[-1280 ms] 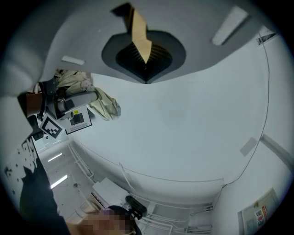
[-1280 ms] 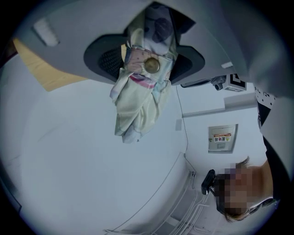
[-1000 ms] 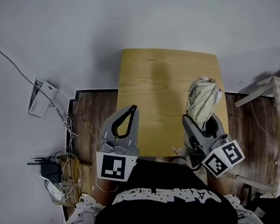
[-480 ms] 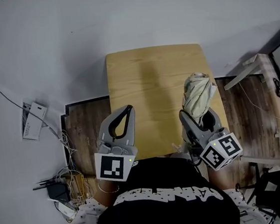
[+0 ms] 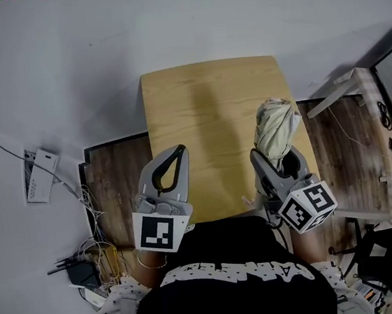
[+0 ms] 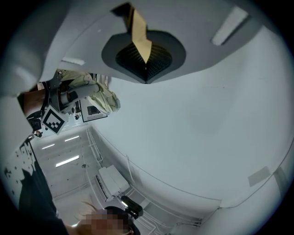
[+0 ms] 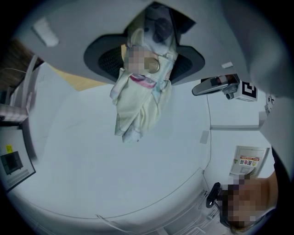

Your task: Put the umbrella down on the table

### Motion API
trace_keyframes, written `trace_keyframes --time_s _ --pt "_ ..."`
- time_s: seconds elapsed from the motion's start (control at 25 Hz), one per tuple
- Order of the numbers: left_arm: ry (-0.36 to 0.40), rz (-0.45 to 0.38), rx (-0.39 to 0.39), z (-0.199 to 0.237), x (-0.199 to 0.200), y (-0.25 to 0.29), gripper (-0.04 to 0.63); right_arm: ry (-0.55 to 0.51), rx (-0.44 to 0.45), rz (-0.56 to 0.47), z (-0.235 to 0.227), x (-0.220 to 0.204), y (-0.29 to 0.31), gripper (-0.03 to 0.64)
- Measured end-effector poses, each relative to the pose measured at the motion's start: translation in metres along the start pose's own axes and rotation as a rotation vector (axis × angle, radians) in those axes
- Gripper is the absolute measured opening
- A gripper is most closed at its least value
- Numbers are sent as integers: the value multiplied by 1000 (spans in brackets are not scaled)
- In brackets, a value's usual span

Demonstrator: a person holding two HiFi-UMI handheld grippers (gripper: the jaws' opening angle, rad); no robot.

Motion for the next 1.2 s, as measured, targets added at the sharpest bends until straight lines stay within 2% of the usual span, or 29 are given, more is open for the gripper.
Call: trace_keyframes --time_s 0.4,0.52,0.88,1.2 --pt "-4 22 -5 -4 -5 18 0 8 -21 59 -24 -12 13 290" --pt "-30 44 -7 -3 -9 27 0 15 -18 72 -35 -16 24 290" --pt "-50 77 59 10 -17 35 0 0 -17 197 -54 -44 54 290" --pt "-41 109 70 17 -27 39 0 15 -40 256 -67 -68 72 290"
Point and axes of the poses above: the fingertips, and each gripper's own axes: y forward along the fingers, z to its left, x out of its top, the point moved 3 cm from there along -y, backward along the fingers, and after that the axes turned 4 degrees about x, right-handed, at the moved point
